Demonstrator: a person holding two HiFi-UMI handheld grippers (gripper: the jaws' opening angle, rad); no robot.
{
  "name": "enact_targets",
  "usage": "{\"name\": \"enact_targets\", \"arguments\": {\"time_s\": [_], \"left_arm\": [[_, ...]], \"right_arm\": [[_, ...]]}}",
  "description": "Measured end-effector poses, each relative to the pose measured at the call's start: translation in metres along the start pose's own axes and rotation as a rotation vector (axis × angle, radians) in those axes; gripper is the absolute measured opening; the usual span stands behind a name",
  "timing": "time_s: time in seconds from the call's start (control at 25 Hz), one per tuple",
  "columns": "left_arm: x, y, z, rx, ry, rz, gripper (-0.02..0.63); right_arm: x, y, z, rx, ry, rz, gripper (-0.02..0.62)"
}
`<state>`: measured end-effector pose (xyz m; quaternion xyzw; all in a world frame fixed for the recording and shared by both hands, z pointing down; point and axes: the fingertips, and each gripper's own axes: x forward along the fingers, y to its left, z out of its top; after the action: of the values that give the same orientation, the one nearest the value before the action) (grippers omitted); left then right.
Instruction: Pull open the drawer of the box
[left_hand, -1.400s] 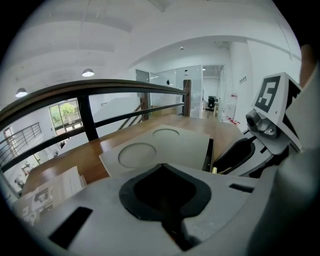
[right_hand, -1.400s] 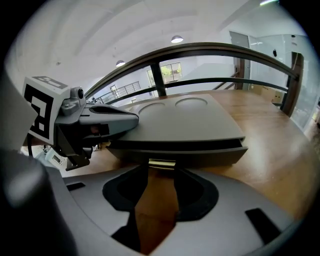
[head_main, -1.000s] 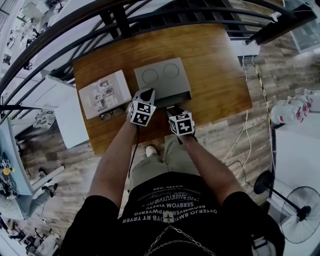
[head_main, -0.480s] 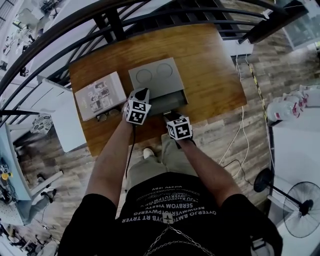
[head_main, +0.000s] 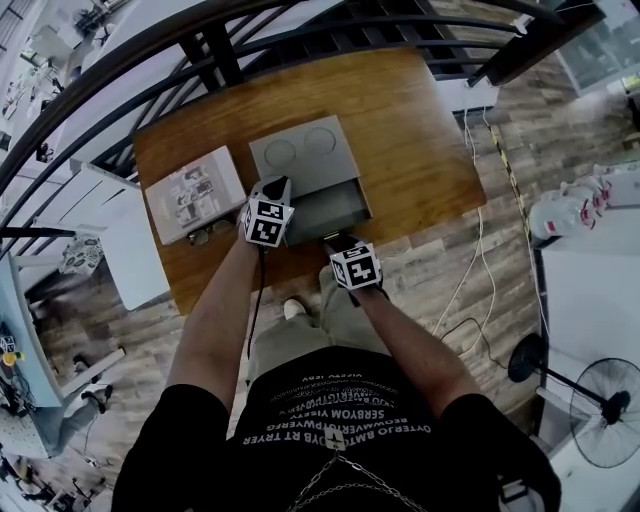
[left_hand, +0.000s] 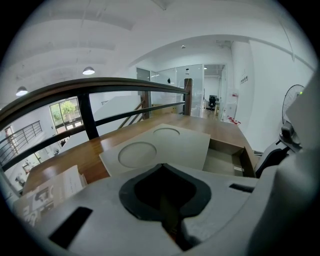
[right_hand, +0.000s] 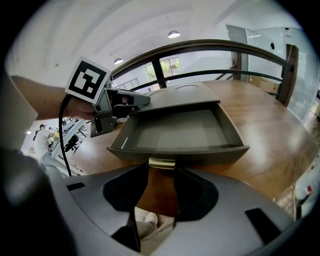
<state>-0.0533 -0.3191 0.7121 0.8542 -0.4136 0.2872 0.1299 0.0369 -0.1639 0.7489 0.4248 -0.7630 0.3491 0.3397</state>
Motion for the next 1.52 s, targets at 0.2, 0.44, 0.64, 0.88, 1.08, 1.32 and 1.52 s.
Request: {"name": "enact_targets", "arguments": {"time_s": [0.2,0.44,0.64,0.88,1.08,1.32,1.52], "left_arm": [[0.0,0.001,0.002,0.002,-0.01,0.007,0.006],[-0.009,0.002,0.0,-0.117,0.051,-0.068,0.006],[-0.051,-0.003,-0.005,-0.134,0.023,-0.083,0.006],[-0.143,-0.014,0.044,-0.092,-0.206,0.133,0.006],[-0.215,-0.049,0.098,0.014,-0.339,0.067,0.006],[-0.287,-0.034,0.14,0.016,-0.444,0.18,0.006],[-0.332,-0.015,0.159,-0.028,-0.422,0.236,0.006]], "right_arm": [[-0.005,0.0,-0.01,-0.005,0.005,0.003,0.16],[-0.011,0.001,-0.01,-0.024,0.015,0.025,0.172],[-0.046,-0.006,0.002,-0.032,-0.009,0.068,0.178],[-0.098,-0.006,0.048,-0.043,-0.185,0.102,0.031],[-0.141,0.012,0.093,-0.175,-0.323,0.093,-0.003],[-0.211,0.047,0.15,-0.226,-0.477,0.087,-0.004],[-0.275,0.078,0.186,-0.265,-0.595,0.077,-0.005]]}}
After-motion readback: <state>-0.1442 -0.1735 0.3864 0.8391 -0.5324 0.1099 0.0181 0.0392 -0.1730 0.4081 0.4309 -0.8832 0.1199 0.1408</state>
